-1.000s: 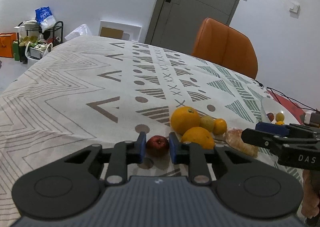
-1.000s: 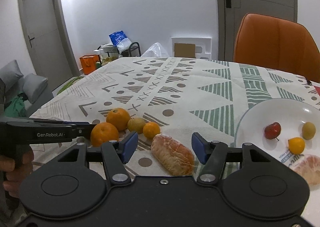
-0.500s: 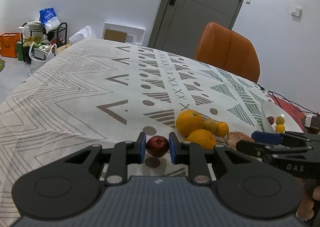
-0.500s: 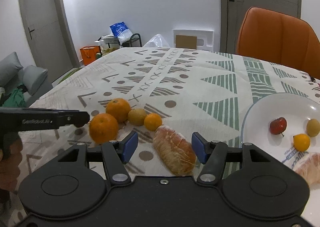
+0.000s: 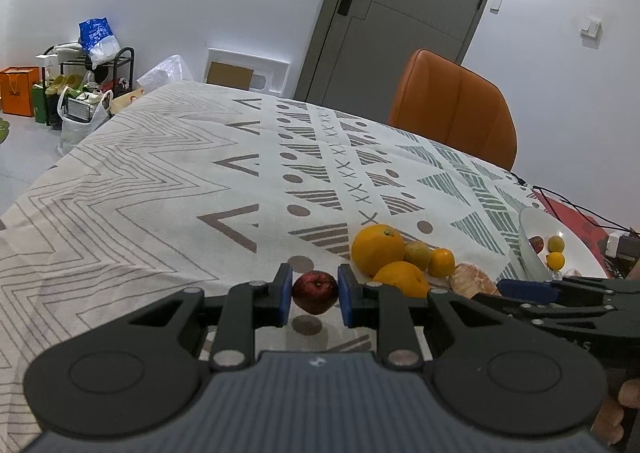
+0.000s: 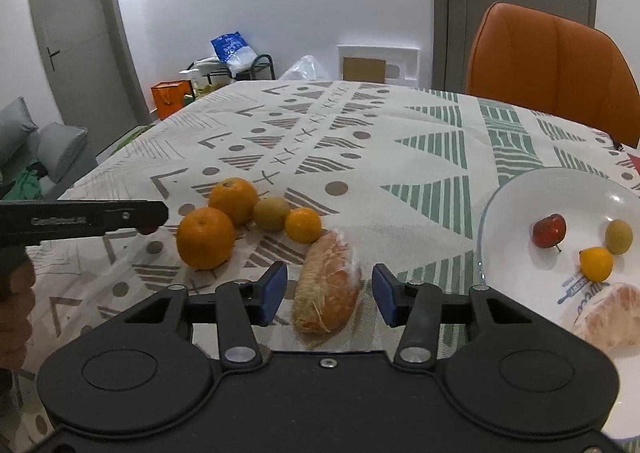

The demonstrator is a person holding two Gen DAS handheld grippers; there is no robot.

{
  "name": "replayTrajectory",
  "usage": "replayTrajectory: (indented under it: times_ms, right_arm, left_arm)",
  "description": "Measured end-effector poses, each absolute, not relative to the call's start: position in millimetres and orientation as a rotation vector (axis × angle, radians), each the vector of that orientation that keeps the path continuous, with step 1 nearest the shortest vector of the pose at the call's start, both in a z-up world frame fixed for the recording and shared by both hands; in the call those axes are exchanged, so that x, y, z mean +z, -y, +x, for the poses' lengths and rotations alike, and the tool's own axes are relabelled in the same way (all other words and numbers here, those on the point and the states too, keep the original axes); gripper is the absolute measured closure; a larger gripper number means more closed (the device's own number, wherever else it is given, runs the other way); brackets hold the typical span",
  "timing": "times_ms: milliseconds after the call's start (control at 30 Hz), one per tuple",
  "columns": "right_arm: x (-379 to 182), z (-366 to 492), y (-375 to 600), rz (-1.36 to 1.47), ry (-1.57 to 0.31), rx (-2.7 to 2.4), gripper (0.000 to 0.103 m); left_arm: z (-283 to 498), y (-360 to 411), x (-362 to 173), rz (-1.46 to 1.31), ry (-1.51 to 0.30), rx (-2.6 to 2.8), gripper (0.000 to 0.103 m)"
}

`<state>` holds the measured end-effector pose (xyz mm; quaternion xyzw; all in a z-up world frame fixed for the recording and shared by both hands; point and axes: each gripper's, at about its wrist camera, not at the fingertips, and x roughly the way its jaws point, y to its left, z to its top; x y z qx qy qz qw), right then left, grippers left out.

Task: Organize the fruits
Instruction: 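Close the right tool around the second peeled pomelo segment and lift it, then carry the pomelo segment to the plate with the right tool while the left drops the date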

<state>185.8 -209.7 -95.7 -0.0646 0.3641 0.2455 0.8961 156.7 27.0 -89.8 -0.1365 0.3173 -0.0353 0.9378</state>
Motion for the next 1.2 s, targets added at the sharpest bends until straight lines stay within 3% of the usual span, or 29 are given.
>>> replayTrajectory:
  times_ms: [133, 200, 300, 1200]
  right_arm:
    - [-102.5, 188.8, 202.8, -0.153, -0.77, 0.513, 0.056]
    - [-104.7, 186.8, 198.2, -0.194, -0.755, 0.492, 0.068]
    - [-103.6, 185.6, 195.8, -0.215, -0.753, 0.491, 0.07]
    - [-58.9, 172.6, 265.6, -0.057, -0.624, 0.415, 0.07]
  left_arm:
    - [156.0, -28.1, -89.2, -0.287, -0.646, -0.077, 0.08]
    - [155.2, -28.5, -87.9, -0.288, -0.643, -0.081, 0.08]
    - [156.0, -26.8, -85.9, -0.286, -0.641, -0.088, 0.08]
    - [171.5, 44.9, -58.0, -0.189, -0.599, -0.22, 0.08]
